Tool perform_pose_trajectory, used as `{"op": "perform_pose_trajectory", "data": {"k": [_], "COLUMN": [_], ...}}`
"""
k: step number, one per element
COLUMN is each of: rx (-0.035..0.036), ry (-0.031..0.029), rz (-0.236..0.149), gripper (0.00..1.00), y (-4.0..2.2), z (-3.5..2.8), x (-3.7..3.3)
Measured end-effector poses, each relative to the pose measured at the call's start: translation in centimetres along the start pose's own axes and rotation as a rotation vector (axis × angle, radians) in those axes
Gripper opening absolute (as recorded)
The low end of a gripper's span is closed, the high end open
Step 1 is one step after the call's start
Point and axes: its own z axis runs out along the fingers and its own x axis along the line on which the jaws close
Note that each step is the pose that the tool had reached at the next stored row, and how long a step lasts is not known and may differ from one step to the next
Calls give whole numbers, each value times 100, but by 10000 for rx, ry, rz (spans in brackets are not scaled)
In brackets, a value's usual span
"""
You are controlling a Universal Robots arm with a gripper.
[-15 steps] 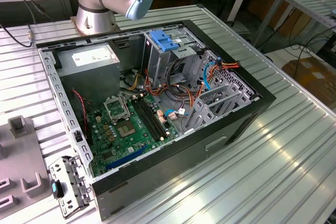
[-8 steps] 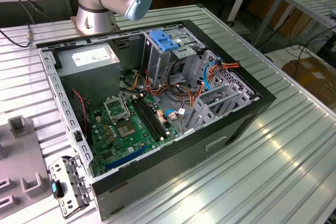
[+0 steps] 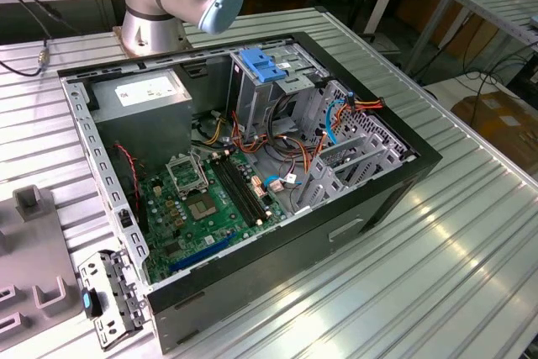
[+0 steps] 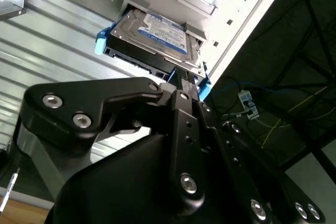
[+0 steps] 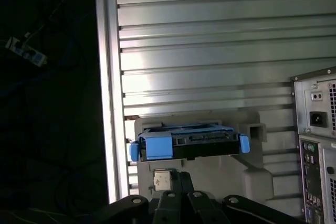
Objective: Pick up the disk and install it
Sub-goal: 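Reach for the disk, then pick up the disk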
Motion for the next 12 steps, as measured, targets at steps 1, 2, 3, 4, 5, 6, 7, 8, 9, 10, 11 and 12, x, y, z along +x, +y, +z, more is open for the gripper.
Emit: {"op": "perform_pose_trajectory", "data": {"k": [1,2,3,4,5,6,7,8,9,10,11,12], "rx": [-5,-12,-17,-18,-18,-18,-18,-18,-18,-18,-18,-18], "ry": [10,16,18,19,21,21,22,21,21,21,21,21], "rz": [1,1,2,2,1,0,1,1,1,1,1,1], "gripper": [11,11,11,11,11,11,11,11,11,11,11,11], "y": [16,28,34,35,34,35,35,35,35,35,35,35], "z": [4,9,12,14,15,16,16,17,17,18,18,19], "x": [6,14,30,41,45,46,47,47,47,47,47,47]}}
